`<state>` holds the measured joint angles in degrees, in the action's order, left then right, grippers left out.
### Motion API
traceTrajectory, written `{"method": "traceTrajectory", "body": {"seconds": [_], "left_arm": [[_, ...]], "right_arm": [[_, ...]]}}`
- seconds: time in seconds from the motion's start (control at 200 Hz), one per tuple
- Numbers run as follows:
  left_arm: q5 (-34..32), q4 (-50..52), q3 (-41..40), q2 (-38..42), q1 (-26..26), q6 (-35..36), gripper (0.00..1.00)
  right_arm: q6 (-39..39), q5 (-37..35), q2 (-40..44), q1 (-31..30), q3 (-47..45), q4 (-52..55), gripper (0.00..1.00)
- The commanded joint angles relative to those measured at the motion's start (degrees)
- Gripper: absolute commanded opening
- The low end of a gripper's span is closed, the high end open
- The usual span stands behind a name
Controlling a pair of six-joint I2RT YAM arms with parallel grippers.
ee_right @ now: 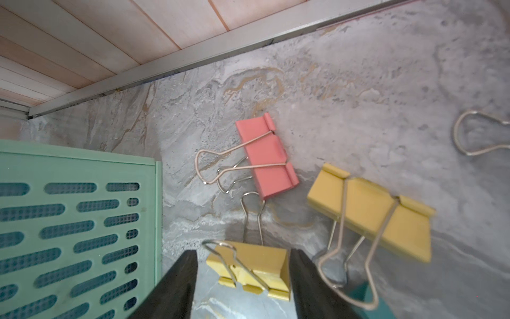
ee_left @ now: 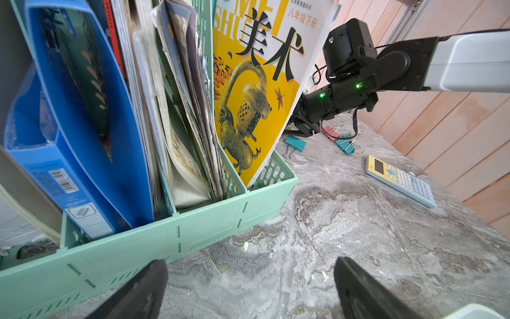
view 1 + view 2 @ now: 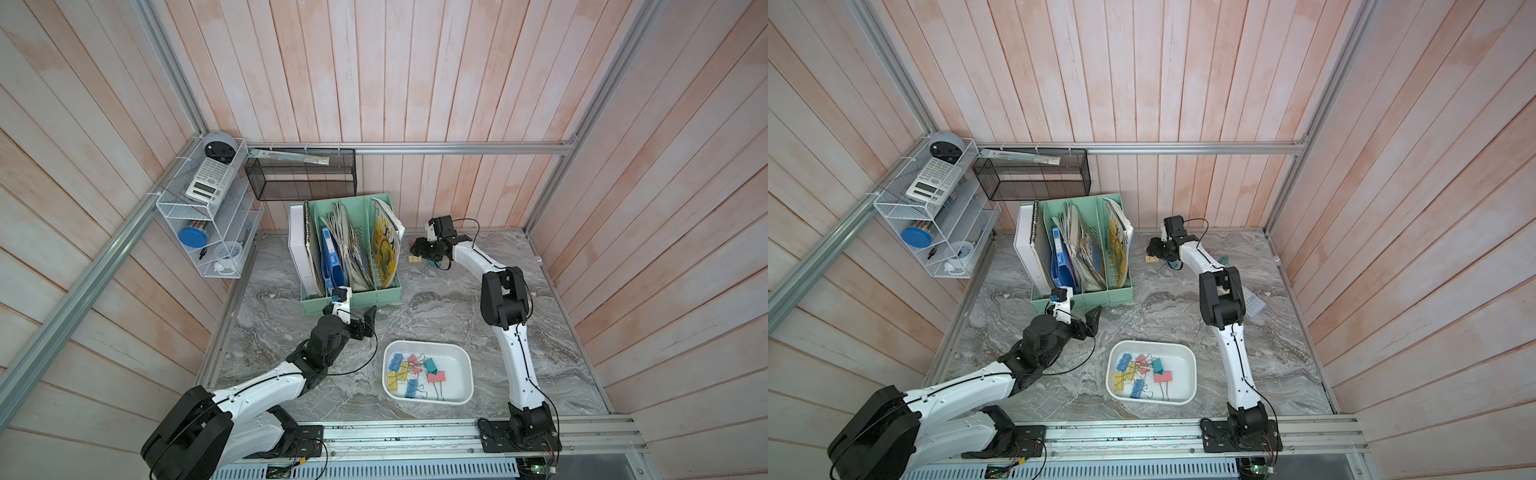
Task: Put the binder clips in the storage box
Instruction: Pick up the binder clip at the center of the board.
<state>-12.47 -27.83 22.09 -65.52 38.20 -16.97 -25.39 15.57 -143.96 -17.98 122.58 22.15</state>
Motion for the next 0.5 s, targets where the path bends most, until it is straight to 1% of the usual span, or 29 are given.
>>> {"method": "traceTrajectory", "body": {"seconds": [0.0, 0.045, 0.115, 0.285, 0.35, 0.39, 0.445, 0.495], "left_arm": [[-0.27, 0.4, 1.64, -0.73, -0.21, -0.07, 1.0], [-0.27, 0.4, 1.62, -0.67, -0.15, 0.01, 1.0], [-0.47, 0.47, 1.64, -0.62, -0.17, 0.1, 1.0], [-0.63, 0.67, 1.66, -0.4, -0.18, 0.27, 1.0], [-0.54, 0.63, 1.7, -0.4, -0.19, 0.24, 1.0], [-0.55, 0.68, 1.72, -0.48, -0.15, 0.13, 1.0], [-0.49, 0.68, 1.74, -0.49, -0.16, 0.1, 1.0], [-0.38, 0.63, 1.75, -0.49, -0.17, 0.18, 1.0]], "right_arm": [[2.27, -0.3, -2.42, -0.35, 3.27, 0.04, 0.58], [3.27, 0.39, -3.17, -0.46, 4.18, 0.01, 0.56], [3.01, 0.6, -4.18, -0.49, 5.01, 0.02, 0.48], [2.54, 2.3, -5.77, -0.48, 7.72, 1.62, 0.23], [1.91, 2.62, -5.38, -0.5, 7.37, 1.48, 0.15], [1.38, 2.87, -4.92, -0.56, 7.0, 1.41, 0.12], [0.78, 3.09, -3.68, -0.61, 5.52, 0.81, 0.09], [0.48, 3.32, -1.87, -0.74, 2.95, -0.47, 0.02]]}}
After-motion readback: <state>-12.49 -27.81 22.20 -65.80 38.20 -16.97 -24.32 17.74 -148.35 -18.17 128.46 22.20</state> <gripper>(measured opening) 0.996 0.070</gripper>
